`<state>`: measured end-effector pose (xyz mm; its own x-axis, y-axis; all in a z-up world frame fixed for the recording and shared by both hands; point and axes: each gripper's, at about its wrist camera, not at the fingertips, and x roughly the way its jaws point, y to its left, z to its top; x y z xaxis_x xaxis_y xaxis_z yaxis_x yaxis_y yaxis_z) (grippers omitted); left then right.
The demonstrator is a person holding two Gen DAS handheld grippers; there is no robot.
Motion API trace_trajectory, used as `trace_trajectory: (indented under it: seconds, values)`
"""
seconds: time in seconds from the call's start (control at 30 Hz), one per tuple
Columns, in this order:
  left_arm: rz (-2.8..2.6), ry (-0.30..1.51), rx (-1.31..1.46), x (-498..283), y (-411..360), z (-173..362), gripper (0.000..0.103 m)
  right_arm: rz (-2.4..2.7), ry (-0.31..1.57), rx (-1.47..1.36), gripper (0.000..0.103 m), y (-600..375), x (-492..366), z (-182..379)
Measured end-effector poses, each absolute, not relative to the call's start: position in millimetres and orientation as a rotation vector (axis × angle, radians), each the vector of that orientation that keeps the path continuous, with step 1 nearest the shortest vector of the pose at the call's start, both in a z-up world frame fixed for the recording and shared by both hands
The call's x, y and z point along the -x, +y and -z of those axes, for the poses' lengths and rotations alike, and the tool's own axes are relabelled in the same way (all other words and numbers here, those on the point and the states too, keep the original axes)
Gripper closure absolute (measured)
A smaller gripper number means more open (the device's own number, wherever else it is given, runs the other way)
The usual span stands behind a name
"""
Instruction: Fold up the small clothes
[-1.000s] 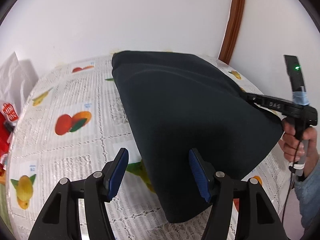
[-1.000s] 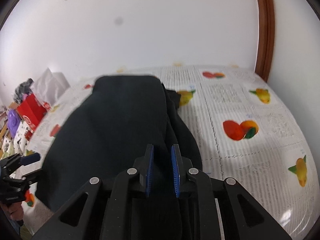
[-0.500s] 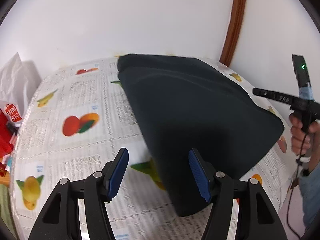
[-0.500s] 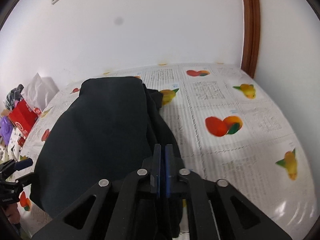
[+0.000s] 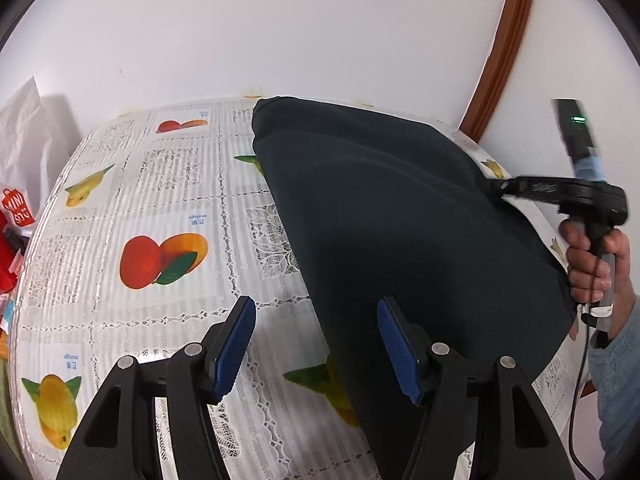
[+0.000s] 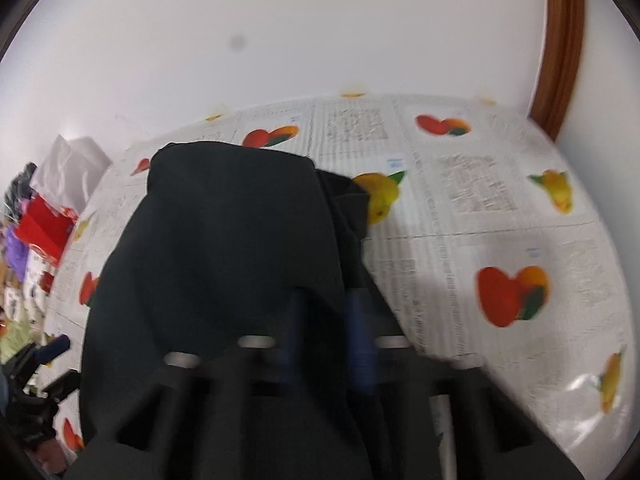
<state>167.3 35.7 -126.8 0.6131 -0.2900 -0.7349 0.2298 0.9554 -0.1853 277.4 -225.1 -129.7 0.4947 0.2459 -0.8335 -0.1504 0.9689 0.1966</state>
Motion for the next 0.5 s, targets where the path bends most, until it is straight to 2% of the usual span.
trace_trajectory:
  seconds: [0.07, 0.17, 0.23, 0.33, 0.43, 0.5]
  values:
    - [0.303, 0.860, 0.087, -163.7, 38.6, 127.4, 0.042, -0.263, 0.851, -0.145, 0.101, -242.3, -261.8, 107.5]
    - [0.304, 0.869, 0.082, -162.3, 37.4, 130.4, 0.042, -0.198, 0.922, -0.199, 0.101, -260.7, -268.2, 117.3]
    - [0.296, 0.868, 0.079, -161.7, 36.1, 129.9, 0.042, -0.170, 0.969, -0.139, 0.100, -255.4, -268.6, 125.9]
    - [0.309, 0.861, 0.086, -157.1, 36.6, 127.8, 0.042, -0.144, 0.941, -0.118, 0.098, -256.4, -252.8, 114.0]
    - [0.330, 0.852, 0.092, -146.0, 38.4, 125.0, 0.042, -0.158, 0.910, -0.124, 0.081, -265.0, -226.6, 101.1]
    - [0.356, 0.841, 0.112, -139.3, 39.0, 124.1, 0.042, -0.198, 0.896, -0.153, 0.062, -272.0, -204.4, 98.6]
